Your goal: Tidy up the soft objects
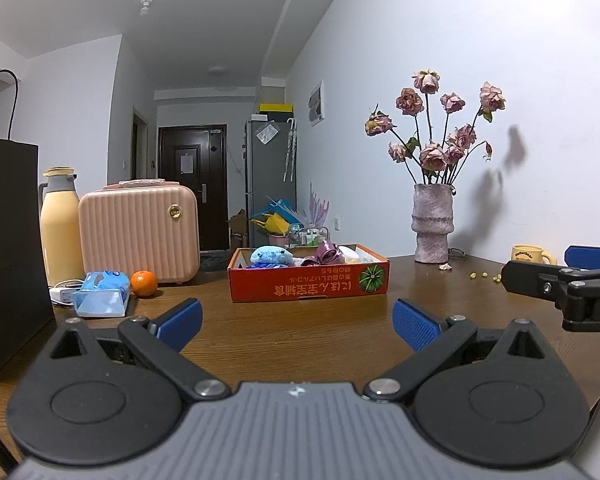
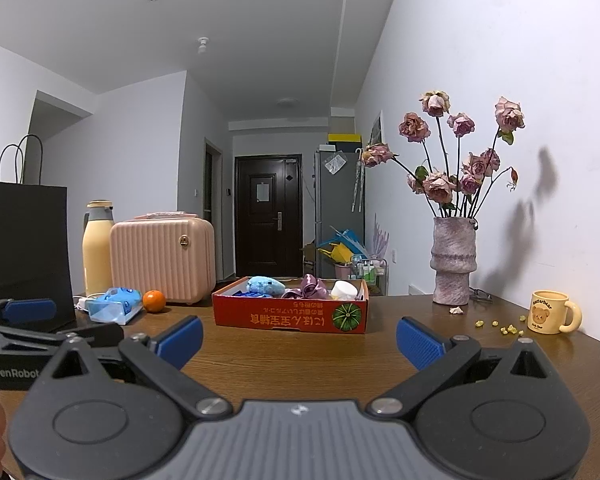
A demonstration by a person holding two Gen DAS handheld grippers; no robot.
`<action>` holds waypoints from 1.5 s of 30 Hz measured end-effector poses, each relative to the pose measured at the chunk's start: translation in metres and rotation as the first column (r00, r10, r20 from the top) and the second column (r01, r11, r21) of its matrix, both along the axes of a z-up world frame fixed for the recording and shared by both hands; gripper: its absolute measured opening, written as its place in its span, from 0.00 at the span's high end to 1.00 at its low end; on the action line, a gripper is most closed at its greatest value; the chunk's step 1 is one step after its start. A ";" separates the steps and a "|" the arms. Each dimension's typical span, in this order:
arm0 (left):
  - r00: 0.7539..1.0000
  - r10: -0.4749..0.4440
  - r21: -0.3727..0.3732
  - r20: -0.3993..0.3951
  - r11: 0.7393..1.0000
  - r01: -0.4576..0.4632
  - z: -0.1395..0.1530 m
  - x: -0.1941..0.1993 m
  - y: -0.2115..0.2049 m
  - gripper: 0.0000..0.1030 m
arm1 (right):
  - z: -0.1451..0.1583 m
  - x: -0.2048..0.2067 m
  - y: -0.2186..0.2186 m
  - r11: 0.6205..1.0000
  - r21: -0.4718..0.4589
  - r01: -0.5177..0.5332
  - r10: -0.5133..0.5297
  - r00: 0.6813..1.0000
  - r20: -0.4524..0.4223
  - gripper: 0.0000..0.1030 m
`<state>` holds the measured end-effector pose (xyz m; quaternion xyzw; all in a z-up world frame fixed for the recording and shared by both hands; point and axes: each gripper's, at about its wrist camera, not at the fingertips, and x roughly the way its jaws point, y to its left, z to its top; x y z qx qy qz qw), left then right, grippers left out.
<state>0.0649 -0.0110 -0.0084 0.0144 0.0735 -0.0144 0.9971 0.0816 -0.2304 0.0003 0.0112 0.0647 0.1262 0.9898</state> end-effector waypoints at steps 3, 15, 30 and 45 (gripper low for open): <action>1.000 0.000 0.000 0.000 1.000 0.000 0.000 0.000 0.000 0.00 | 0.000 0.000 0.000 1.000 0.000 0.000 0.000 1.000 0.000 0.00; 1.000 -0.001 0.001 0.001 1.000 0.001 0.000 -0.001 0.000 0.00 | 0.000 0.001 0.001 1.000 -0.001 0.001 -0.001 1.000 0.000 0.00; 1.000 0.001 0.003 0.001 1.000 -0.001 -0.001 -0.001 0.000 0.00 | 0.000 0.001 0.001 1.000 -0.002 0.001 -0.001 1.000 0.000 0.00; 1.000 -0.029 0.006 0.003 1.000 0.029 -0.002 0.001 0.003 0.00 | -0.003 0.007 0.003 1.000 -0.011 -0.001 0.001 1.000 -0.016 0.00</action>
